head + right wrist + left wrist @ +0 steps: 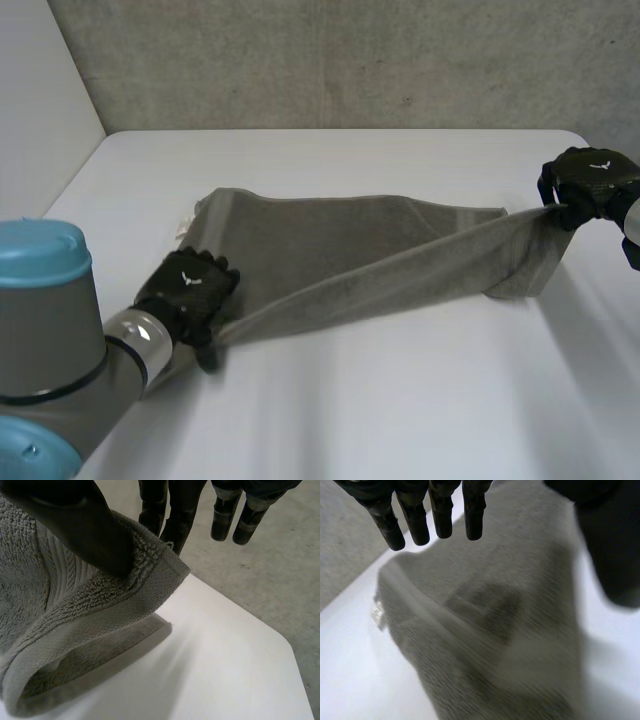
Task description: Fold the towel.
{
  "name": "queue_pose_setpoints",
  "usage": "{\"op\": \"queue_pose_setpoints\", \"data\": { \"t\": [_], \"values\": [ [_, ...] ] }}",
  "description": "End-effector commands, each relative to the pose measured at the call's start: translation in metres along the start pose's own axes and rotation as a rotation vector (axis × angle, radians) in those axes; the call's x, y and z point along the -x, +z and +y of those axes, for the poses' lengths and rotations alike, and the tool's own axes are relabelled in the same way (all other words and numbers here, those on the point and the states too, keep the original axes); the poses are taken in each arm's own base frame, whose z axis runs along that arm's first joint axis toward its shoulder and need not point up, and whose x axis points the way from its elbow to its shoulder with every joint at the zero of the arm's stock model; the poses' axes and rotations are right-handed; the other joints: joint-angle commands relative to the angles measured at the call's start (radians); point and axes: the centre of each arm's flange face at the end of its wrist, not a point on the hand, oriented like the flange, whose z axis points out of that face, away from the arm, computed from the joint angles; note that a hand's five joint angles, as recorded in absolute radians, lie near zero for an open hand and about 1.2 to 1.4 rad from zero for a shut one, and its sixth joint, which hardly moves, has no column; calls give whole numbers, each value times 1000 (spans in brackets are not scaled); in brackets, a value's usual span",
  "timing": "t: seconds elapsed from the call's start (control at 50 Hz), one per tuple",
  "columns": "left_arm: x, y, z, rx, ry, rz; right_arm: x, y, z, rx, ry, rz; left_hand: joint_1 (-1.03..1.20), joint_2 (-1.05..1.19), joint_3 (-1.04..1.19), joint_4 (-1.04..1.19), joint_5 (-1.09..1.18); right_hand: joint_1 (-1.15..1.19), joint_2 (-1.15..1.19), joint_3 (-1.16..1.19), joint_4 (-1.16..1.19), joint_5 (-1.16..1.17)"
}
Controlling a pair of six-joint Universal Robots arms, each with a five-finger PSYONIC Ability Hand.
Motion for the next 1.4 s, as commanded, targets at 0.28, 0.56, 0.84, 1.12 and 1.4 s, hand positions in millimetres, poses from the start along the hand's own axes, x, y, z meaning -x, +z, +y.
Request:
{"op": "queue_pose_setpoints", "data": {
  "t": [0.28, 0.56, 0.84, 1.12, 1.4],
  "values": [
    [-7, 2, 24, 18, -32, -51, 10, 12, 29, 17, 142, 18, 246, 284, -38, -47, 286, 96, 66, 8, 28, 59],
    [6, 9, 28, 33, -101, -154, 4, 3, 38, 37, 147, 11, 1131, 1169, -38, -47, 1171, 96, 66, 8, 28, 59],
    [-7, -13, 30, 52, -87, -108, 4, 0, 43, 48, 164, 0, -104, -67, -38, -47, -51, 96, 66, 8, 28, 59],
    [-5, -3, 39, 41, -97, -128, 12, -4, 49, 66, 174, -27, -101, -64, -38, -47, -51, 96, 66, 8, 28, 59],
    [-12, 22, 51, 80, -80, -104, 12, -3, 50, 62, 171, -29, 487, 524, -38, -47, 527, 96, 66, 8, 28, 59]
  ]
}}
